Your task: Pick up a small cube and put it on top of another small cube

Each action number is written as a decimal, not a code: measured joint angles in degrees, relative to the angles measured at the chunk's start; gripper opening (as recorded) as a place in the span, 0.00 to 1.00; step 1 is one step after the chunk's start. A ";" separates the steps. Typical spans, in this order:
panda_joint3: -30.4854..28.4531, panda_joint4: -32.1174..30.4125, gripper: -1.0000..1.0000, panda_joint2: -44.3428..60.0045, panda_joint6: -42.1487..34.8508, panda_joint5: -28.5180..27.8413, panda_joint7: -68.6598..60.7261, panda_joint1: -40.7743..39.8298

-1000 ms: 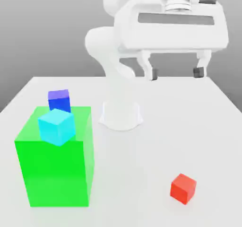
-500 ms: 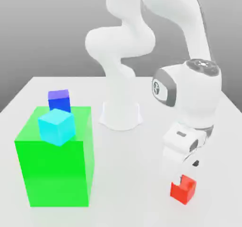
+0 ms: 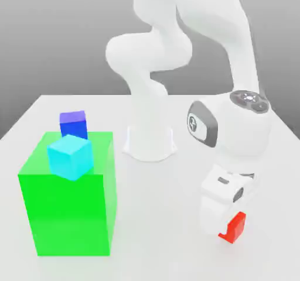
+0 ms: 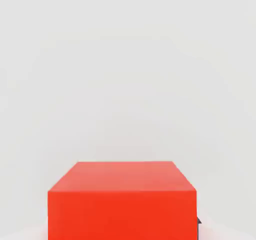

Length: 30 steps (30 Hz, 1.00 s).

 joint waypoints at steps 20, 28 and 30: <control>-15.08 3.94 0.00 -40.34 -41.31 -5.99 10.52 -27.94; -18.58 -4.37 0.00 -46.30 -41.41 -6.13 8.53 -31.73; -18.72 -5.36 1.00 -45.88 -40.00 -6.20 8.46 -31.85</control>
